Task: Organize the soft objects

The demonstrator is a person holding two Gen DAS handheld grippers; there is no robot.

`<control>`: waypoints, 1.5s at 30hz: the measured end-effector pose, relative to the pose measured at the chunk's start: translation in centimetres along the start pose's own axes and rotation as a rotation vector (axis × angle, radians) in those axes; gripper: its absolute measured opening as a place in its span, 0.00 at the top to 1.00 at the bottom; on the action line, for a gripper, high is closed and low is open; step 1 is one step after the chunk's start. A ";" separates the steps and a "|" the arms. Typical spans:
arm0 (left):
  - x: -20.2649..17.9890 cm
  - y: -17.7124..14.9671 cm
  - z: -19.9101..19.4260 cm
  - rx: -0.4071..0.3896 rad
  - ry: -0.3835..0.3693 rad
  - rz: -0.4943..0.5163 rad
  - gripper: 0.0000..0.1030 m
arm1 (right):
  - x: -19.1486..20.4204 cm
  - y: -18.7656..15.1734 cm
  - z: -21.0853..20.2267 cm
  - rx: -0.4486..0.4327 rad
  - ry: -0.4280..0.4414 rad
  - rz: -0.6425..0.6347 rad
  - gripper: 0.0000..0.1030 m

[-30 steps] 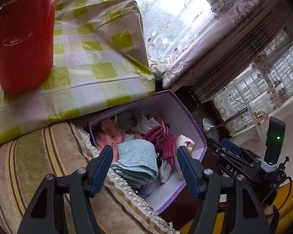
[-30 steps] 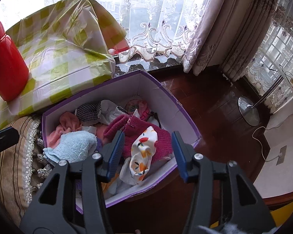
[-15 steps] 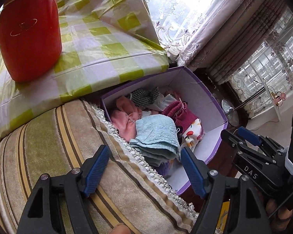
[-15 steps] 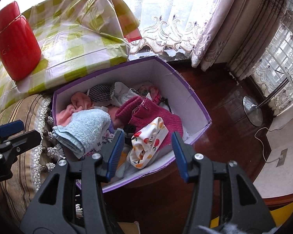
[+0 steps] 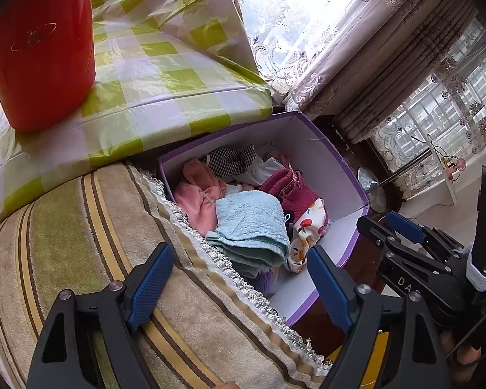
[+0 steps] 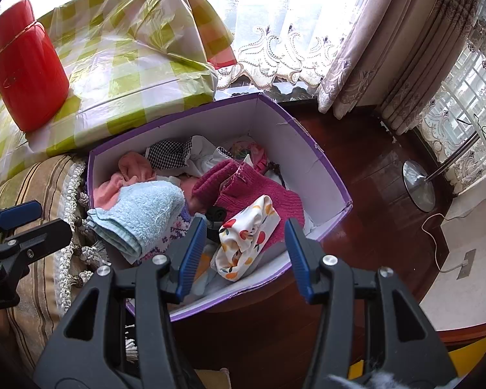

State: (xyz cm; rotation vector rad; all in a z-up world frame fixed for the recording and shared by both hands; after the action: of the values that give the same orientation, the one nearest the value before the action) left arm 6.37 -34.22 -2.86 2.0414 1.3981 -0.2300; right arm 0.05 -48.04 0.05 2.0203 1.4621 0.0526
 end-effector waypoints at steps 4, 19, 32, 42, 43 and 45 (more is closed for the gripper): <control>0.0 0.0 -0.1 -0.005 0.001 0.001 0.17 | 0.0 -0.1 -0.1 0.000 0.000 0.002 0.47; 0.0 0.0 0.0 -0.005 0.000 0.000 0.17 | 0.1 -0.2 0.0 0.003 0.003 0.003 0.47; 0.0 0.0 0.0 -0.006 0.000 -0.001 0.16 | 0.0 -0.1 0.0 0.001 0.003 0.008 0.47; 0.0 0.0 0.1 -0.005 0.000 0.000 0.16 | -0.1 -0.1 0.0 0.001 0.002 0.009 0.47; 0.0 0.0 0.1 -0.006 0.000 -0.001 0.16 | -0.1 -0.1 0.0 0.001 0.003 0.009 0.47; -0.1 0.0 0.1 -0.006 0.000 -0.001 0.16 | -0.1 -0.1 0.0 0.001 0.002 0.009 0.47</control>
State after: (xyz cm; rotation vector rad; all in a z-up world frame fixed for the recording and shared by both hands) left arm 6.35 -34.30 -2.89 2.0365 1.3981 -0.2260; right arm -0.06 -48.12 0.00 2.0282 1.4544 0.0586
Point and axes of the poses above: each gripper's, at about its wrist camera, not at the fingertips, and z roughly the way its jaws point, x to its left, y to its top, the point moved 5 cm from there along z, roughly the way its jaws point, and after that the axes turned 7 degrees about -y, right-handed, at the moved point
